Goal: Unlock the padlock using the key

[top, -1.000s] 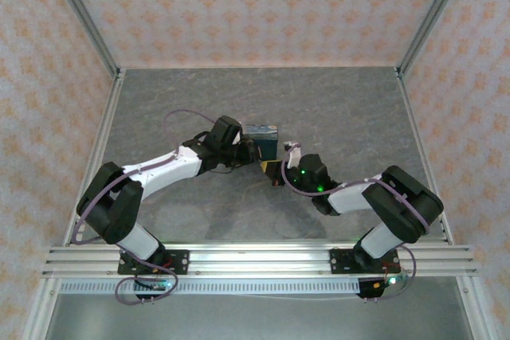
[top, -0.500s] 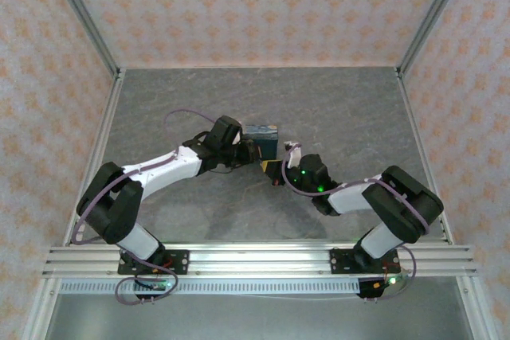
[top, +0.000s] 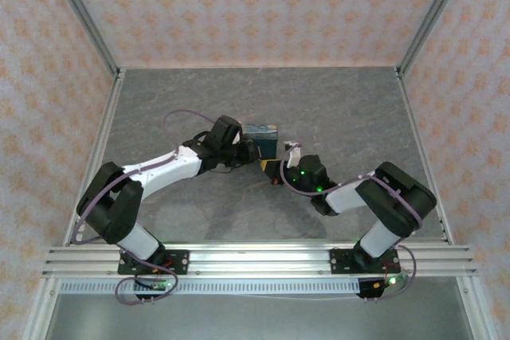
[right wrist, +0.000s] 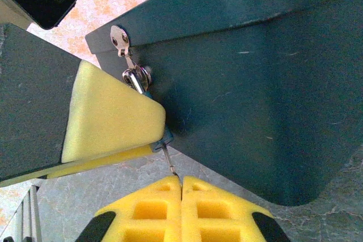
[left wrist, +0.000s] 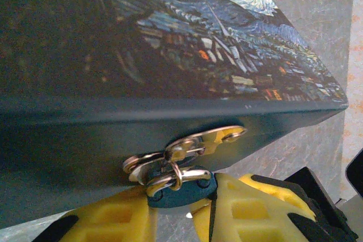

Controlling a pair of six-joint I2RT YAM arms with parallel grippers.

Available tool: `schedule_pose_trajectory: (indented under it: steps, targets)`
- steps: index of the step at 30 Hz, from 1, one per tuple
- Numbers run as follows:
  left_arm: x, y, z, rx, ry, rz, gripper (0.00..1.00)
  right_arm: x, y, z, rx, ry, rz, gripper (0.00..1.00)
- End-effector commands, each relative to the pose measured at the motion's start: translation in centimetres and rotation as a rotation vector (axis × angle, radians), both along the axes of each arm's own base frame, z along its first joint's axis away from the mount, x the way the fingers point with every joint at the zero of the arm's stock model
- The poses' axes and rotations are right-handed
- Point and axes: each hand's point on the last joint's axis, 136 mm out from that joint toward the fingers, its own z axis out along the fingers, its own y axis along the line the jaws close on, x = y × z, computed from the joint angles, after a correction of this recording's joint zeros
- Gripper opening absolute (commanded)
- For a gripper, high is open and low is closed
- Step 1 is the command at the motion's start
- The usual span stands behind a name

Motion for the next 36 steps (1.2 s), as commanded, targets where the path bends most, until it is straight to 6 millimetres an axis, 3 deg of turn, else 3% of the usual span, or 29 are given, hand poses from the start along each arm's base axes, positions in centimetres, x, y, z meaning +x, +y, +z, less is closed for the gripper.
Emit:
schedule_pose_trajectory:
  steps: [1, 18, 34, 36]
  targets:
    - [0.7, -1.3, 2.0, -0.058, -0.055, -0.011, 0.27, 1.4, 0.5, 2.0, 0.05, -0.068, -0.02, 0.0]
    - [0.5, -1.5, 1.8, -0.04, -0.051, -0.024, 0.27, 3.2, 0.8, 2.2, -0.014, -0.161, -0.023, 0.0]
    - [0.5, -1.9, 1.1, -0.05, -0.038, -0.024, 0.27, 4.6, 2.2, 5.6, 0.085, -0.202, -0.007, 0.0]
    - [0.5, -1.7, 0.8, -0.04, -0.036, -0.02, 0.27, 4.5, 2.1, 5.3, 0.074, -0.19, -0.008, 0.0]
